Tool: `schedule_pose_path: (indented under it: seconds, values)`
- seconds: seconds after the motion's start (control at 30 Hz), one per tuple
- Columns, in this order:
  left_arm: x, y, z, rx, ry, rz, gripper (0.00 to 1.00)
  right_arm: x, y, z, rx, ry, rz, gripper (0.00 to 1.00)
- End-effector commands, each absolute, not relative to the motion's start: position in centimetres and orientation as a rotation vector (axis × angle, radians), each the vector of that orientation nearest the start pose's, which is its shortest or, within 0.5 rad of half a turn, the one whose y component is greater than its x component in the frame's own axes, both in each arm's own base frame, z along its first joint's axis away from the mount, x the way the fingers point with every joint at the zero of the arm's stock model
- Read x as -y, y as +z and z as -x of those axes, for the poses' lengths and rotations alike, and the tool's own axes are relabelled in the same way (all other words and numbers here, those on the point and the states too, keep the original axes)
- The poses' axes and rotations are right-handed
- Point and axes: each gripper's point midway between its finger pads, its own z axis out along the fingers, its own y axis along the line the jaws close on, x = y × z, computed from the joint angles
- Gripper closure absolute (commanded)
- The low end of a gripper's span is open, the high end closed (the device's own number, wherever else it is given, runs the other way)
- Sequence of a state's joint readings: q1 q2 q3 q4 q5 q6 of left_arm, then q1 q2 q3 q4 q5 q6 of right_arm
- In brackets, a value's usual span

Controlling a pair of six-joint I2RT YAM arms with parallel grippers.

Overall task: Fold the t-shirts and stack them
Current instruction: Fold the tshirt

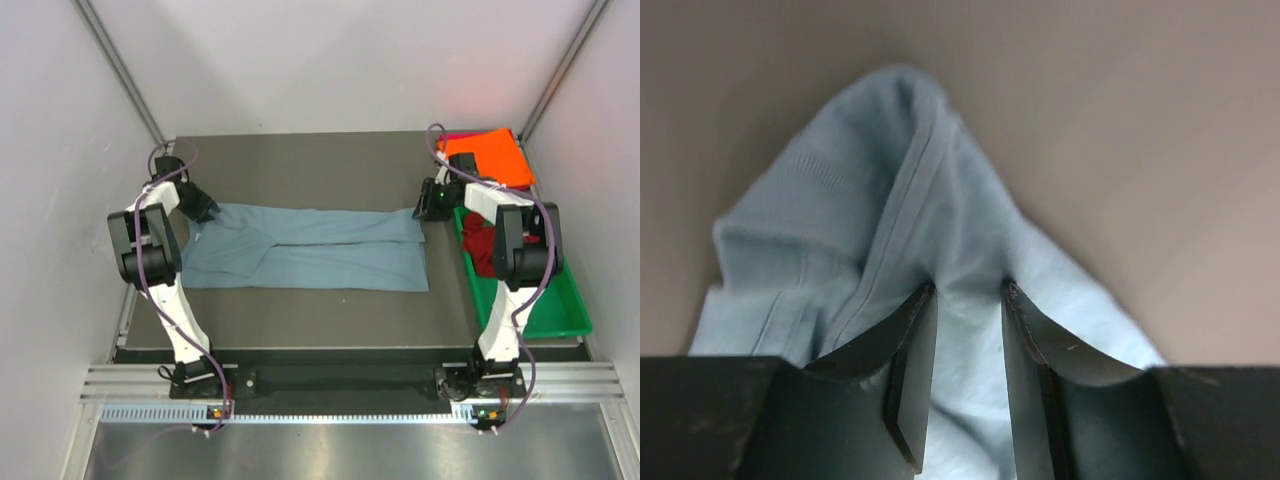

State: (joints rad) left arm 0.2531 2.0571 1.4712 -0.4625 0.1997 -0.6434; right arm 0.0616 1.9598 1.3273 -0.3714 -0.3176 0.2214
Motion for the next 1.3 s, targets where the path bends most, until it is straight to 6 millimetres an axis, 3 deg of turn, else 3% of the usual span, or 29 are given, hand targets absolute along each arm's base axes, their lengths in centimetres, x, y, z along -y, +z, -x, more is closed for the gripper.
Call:
schedule_pose_path:
  seconds: [0.0,0.07,0.13,0.23,0.43,0.63,0.97,1.27]
  values:
    - [-6.2,4.8,-50.2,-2.341,-0.443,1.023,0.63,-9.5,5.0,-45.9,-2.518,0.552,-0.017,0.58]
    - [-6.8,3.2,-49.8,-2.371,-0.385,1.059,0.63,-9.3,4.7,-46.1,-2.513,0.541,-0.021,0.60]
    - [-7.6,2.2,-49.6,-2.384,-0.329,1.091,0.63,-8.9,4.2,-46.2,-2.503,0.522,-0.046,0.72]
    - [-9.1,0.8,-48.5,-2.409,-0.196,1.153,0.63,-8.2,3.8,-46.1,-2.471,0.496,-0.117,0.99]
    - [-12.2,-1.3,-46.2,-2.418,0.013,1.303,0.64,-6.8,2.8,-45.0,-2.422,0.454,-0.258,1.00]
    - [-13.0,-2.3,-45.5,-2.396,0.027,1.398,0.64,-6.1,2.8,-44.5,-2.415,0.417,-0.366,1.00]
    - [-13.3,-0.8,-46.5,-2.337,-0.019,1.436,0.64,-7.6,4.5,-44.5,-2.347,0.488,-0.445,1.00]
    - [-13.2,4.1,-49.1,-2.267,-0.117,1.315,0.62,-8.9,5.4,-45.2,-2.335,0.515,-0.408,1.00]
